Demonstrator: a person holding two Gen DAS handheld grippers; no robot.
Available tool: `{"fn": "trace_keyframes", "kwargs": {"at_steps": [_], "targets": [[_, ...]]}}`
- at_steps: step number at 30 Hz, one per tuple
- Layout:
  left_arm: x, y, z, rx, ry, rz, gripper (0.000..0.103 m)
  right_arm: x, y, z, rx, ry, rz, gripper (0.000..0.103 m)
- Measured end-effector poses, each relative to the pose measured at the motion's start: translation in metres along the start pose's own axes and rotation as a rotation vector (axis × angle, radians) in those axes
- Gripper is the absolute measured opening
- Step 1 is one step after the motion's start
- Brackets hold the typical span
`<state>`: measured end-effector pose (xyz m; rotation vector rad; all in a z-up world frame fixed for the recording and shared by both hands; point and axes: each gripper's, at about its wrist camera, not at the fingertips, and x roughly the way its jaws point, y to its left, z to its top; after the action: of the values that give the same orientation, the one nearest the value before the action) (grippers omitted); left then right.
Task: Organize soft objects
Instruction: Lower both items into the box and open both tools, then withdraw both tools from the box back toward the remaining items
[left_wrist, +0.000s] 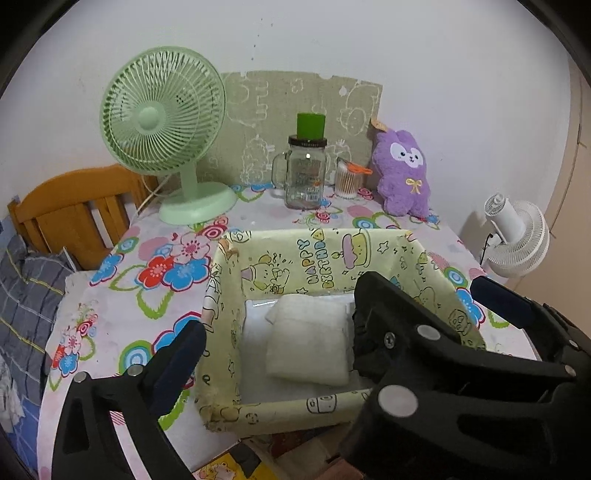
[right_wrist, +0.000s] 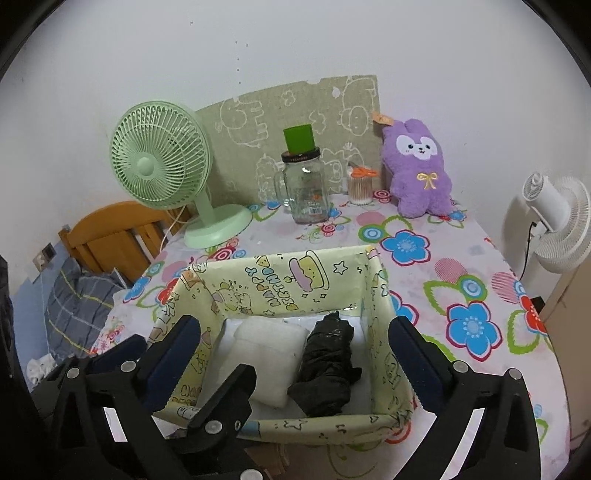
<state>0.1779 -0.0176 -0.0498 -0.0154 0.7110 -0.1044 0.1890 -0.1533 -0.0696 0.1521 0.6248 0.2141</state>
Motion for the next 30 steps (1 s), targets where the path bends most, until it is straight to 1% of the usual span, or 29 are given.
{"fn": "trace_keyframes", "kwargs": {"at_steps": [4, 11, 18, 23, 30], "targets": [[-0.009, -0.001, -0.001, -0.006, -0.011, -0.015, 0.102, -0.012, 0.001, 0.001, -0.006, -0.015, 0.001, 0.103], [-0.030, -0.005, -0.005, -0.010, -0.033, -0.003, 0.102, -0.035, 0.005, -0.003, -0.011, -0.046, 0.001, 0.103], [-0.044, -0.009, -0.013, -0.027, -0.023, -0.039, 0.100, -0.057, 0.006, -0.010, -0.019, -0.068, -0.011, 0.103], [-0.054, -0.009, -0.020, -0.054, -0.024, -0.037, 0.100, -0.071, 0.007, -0.015, -0.032, -0.083, -0.006, 0.103], [-0.074, -0.015, -0.029, -0.040, -0.052, -0.017, 0.101, -0.090, 0.009, -0.022, -0.058, -0.084, -0.005, 0.103]]}}
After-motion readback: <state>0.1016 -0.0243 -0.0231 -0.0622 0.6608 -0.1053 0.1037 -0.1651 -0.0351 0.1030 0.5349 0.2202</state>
